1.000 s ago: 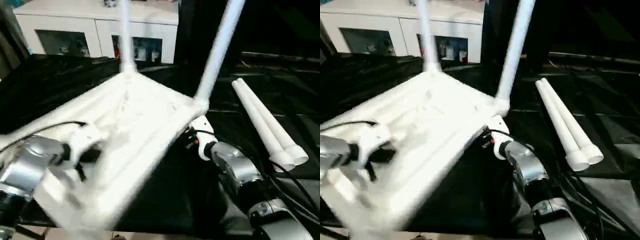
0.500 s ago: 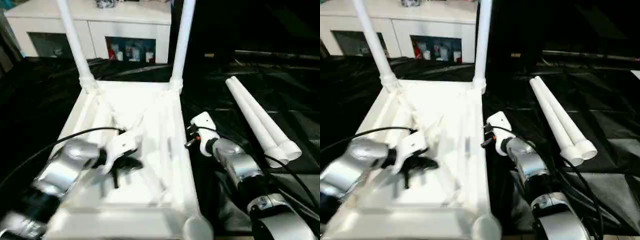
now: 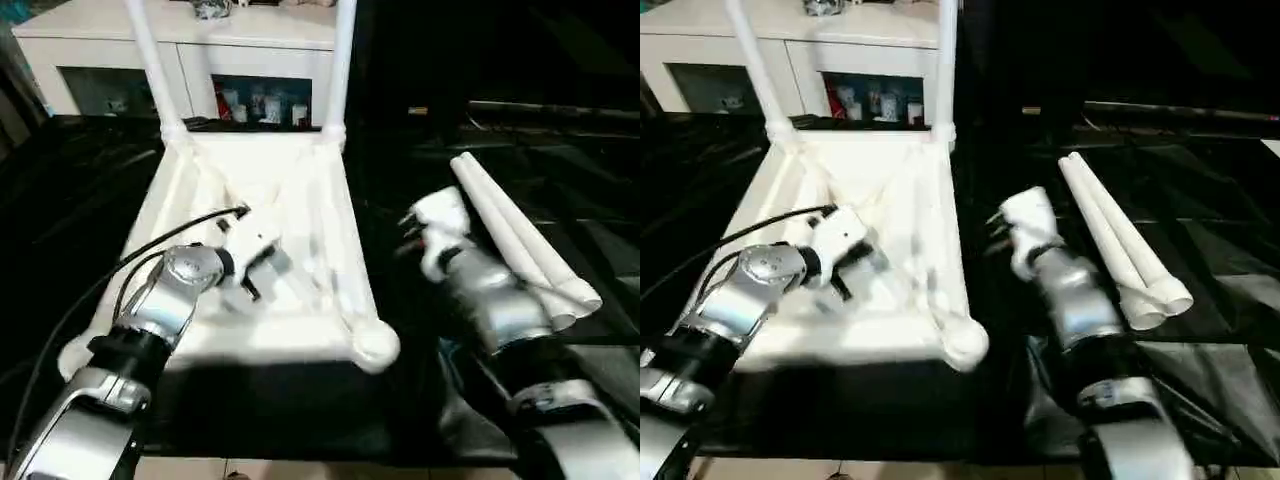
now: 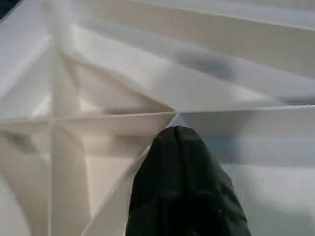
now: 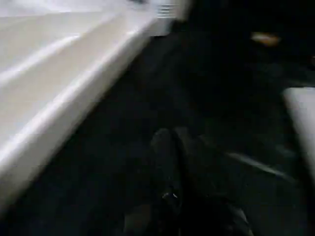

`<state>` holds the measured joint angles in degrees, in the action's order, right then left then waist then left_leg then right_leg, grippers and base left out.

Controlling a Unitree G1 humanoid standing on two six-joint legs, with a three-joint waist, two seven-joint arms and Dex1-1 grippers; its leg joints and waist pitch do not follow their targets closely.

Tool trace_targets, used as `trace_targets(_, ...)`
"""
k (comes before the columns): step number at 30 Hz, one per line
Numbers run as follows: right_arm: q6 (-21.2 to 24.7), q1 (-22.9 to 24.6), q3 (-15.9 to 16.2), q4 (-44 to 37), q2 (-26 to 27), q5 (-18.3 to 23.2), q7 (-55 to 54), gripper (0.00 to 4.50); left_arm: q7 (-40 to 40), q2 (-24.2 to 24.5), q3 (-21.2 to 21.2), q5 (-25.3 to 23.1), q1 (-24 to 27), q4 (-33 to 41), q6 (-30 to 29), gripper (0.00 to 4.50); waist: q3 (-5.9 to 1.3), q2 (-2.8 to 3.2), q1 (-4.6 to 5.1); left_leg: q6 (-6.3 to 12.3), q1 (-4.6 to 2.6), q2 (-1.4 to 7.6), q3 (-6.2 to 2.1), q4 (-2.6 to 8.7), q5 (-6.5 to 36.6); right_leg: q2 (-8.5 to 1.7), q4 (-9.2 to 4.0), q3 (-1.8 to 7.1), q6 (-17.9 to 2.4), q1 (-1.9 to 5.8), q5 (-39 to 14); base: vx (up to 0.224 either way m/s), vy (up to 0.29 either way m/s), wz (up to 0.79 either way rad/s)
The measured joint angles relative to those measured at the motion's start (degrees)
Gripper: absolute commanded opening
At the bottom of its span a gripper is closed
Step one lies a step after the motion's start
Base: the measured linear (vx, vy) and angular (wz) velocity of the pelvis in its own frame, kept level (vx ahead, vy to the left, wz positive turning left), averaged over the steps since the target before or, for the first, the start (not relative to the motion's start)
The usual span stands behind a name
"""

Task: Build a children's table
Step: Rotate table base

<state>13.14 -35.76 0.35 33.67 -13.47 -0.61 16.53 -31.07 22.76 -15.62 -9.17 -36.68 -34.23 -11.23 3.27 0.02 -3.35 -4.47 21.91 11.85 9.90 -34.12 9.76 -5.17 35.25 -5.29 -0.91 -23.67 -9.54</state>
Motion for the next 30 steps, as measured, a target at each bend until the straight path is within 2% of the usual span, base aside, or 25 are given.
trace_targets(5, 3.9, 0.0, -2.0, -3.7, -1.2, 1.1, 0.0, 0.03, 4.1, -1.4, 0.8, -0.3, -0.1, -2.2, 2.8, 0.00, 0.01, 0.03, -0.13, 0.01, 0.12, 0.00, 0.00, -0.01, 0.0, 0.00, -0.10, -0.01, 0.0, -0.05, 0.0, 0.000, 0.000, 0.00)
trace_targets(7, 6.9, -0.6, -2.2, -4.4, -2.3, 1.2, -0.3, 0.03, 6.4, -1.8, 1.8, -0.2, -0.1, -2.3, 4.5, 0.00, 0.01, 0.03, -0.18, 0.04, 0.15, 0.01, 0.00, -0.06, 0.0, 0.00, -0.10, -0.01, 0.0, -0.05, 0.0, 0.000, 0.000, 0.00)
trace_targets(10, 12.7, -1.0, -2.7, -5.0, -4.9, 1.0, -1.1, 0.28, 6.9, -1.7, 5.1, 1.2, -0.2, 1.3, 6.3, 0.00, 0.00, 0.04, -0.44, 0.04, 0.12, 0.00, 0.01, -0.09, 0.0, -0.01, -0.15, -0.01, 0.0, 0.01, 0.0, 0.000, 0.000, 0.00)
trace_targets(11, 15.8, -1.0, -3.1, -5.6, -5.8, 1.0, -1.1, 0.45, 6.1, -2.1, 6.8, 3.2, 0.1, 3.8, 6.2, 0.00, 0.00, 0.03, -0.55, 0.04, 0.14, 0.00, 0.04, -0.09, 0.0, -0.02, -0.17, 0.00, 0.0, 0.00, 0.0, 0.000, 0.000, 0.00)
trace_targets(14, 22.4, -1.3, -3.4, -6.0, -9.3, 0.7, 0.0, 0.73, 2.0, -2.8, 8.2, 7.9, 0.8, 11.6, 4.6, 0.00, 0.00, 0.02, -1.11, 0.05, 0.11, 0.00, 0.11, -0.13, 0.0, -0.04, -0.17, 0.05, 0.0, 0.00, 0.0, 0.000, 0.000, 0.00)
trace_targets(17, 25.1, -2.2, -3.7, -6.2, -10.6, 0.7, 0.8, 0.98, -0.3, -2.7, 8.4, 10.0, 1.2, 14.9, 3.0, 0.00, 0.00, 0.03, -1.01, 0.05, 0.07, 0.01, 0.12, -0.12, 0.0, -0.03, -0.09, 0.06, 0.1, -0.04, 0.0, 0.000, 0.000, 0.00)
trace_targets(20, 27.8, -2.3, -4.1, -6.5, -13.2, 0.5, 1.4, 1.25, -4.9, -2.6, 8.3, 14.1, 3.4, 20.4, -1.2, 0.41, 0.00, 0.03, -1.14, 0.04, 0.07, 0.02, 0.13, -0.12, 0.0, -0.03, -0.04, 0.06, 0.1, -0.06, -0.1, 0.000, 0.000, 0.00)
trace_targets(21, 28.6, -2.7, -4.2, -6.5, -14.0, 0.4, 1.6, 1.25, -7.4, -1.7, 7.8, 16.0, 4.6, 23.0, -3.2, 0.41, 0.00, 0.03, -1.08, 0.04, 0.07, 0.02, 0.14, -0.12, 0.0, -0.02, -0.03, 0.06, 0.1, -0.09, -0.1, 0.000, 0.000, 0.00)
trace_targets(22, 29.3, -2.9, -4.3, -6.5, -14.6, 0.4, 1.9, 1.45, -9.6, -0.7, 7.0, 17.2, 5.7, 25.2, -4.4, 0.45, 0.00, 0.04, -1.06, 0.04, 0.06, 0.02, 0.14, -0.12, 0.0, -0.02, -0.03, 0.07, 0.1, -0.08, -0.1, 0.000, 0.000, 0.00)
trace_targets(26, 32.7, -3.1, -4.2, -7.2, -16.2, 0.7, 3.2, 1.74, -17.1, 1.8, 3.1, 21.8, 9.9, 32.9, -9.1, 0.86, -0.04, 0.11, -1.10, 0.04, 0.04, 0.01, 0.16, -0.15, 0.0, -0.03, -0.02, 0.11, 0.1, -0.06, -0.1, 0.000, 0.000, 0.00)
trace_targets(28, 34.2, -3.1, -4.2, -7.4, -16.8, 0.7, 3.4, 1.98, -19.3, 2.1, 1.7, 23.5, 11.4, 35.8, -11.7, 0.91, -0.04, 0.12, -1.06, 0.04, 0.04, 0.01, 0.19, -0.15, 0.0, -0.03, -0.02, 0.12, 0.1, -0.07, -0.1, 0.000, 0.000, 0.00)
trace_targets(30, 34.9, -3.2, -4.2, -7.6, -17.2, 0.7, 3.5, 2.10, -20.1, 2.1, 1.0, 24.4, 11.8, 37.1, -13.5, 1.24, -0.04, 0.12, -1.13, 0.04, 0.04, 0.02, 0.19, -0.15, 0.0, -0.03, 0.00, 0.11, 0.1, -0.06, -0.1, 0.000, 0.000, 0.00)
